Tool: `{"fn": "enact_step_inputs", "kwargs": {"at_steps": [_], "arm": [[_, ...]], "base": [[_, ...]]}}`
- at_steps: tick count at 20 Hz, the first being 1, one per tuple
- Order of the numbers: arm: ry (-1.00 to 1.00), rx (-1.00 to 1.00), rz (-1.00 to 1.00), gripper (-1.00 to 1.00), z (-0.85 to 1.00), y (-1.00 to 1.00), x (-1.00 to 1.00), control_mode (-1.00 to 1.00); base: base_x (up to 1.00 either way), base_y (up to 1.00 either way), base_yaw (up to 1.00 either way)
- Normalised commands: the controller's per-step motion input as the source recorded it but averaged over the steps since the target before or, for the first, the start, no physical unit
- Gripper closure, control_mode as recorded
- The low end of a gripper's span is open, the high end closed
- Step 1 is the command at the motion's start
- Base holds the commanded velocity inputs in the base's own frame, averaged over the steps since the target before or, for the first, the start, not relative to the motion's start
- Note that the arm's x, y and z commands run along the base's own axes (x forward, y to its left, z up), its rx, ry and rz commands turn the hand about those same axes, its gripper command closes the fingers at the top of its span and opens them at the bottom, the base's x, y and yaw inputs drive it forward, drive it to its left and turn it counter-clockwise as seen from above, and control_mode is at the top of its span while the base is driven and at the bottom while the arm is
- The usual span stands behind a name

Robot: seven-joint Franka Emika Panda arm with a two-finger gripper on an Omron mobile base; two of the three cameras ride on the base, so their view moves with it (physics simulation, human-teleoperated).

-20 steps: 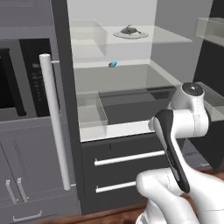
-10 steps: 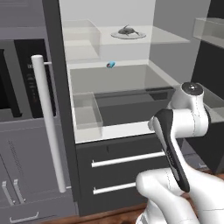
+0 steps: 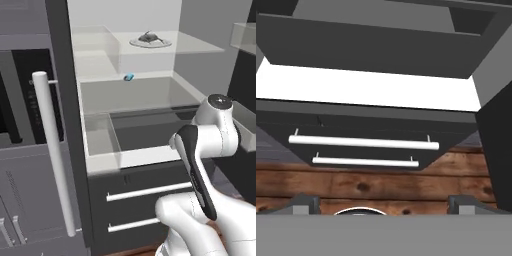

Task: Retrieve the fish from the fridge and place it on the saucepan with marinade on the stove.

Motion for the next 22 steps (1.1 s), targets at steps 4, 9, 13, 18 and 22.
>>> {"fn": "enact_step_inputs", "kwargs": {"at_steps": [4, 9, 13, 18, 22], "arm": [[0.00, 0.00, 0.00, -1.00, 0.00, 0.00, 0.00, 1.00], [0.00, 0.00, 0.00, -1.00, 0.00, 0.00, 0.00, 1.00], [0.00, 0.00, 0.00, -1.00, 0.00, 0.00, 0.00, 1.00], [0.00, 0.00, 0.00, -1.00, 0.00, 0.00, 0.00, 1.00], [0.00, 0.00, 0.00, -1.00, 0.00, 0.00, 0.00, 1.00]], "base": [[0.53, 0.00, 0.00], [0.55, 0.00, 0.00], [0.44, 0.00, 0.00], [0.41, 0.00, 0.00], [0.29, 0.00, 0.00]]}}
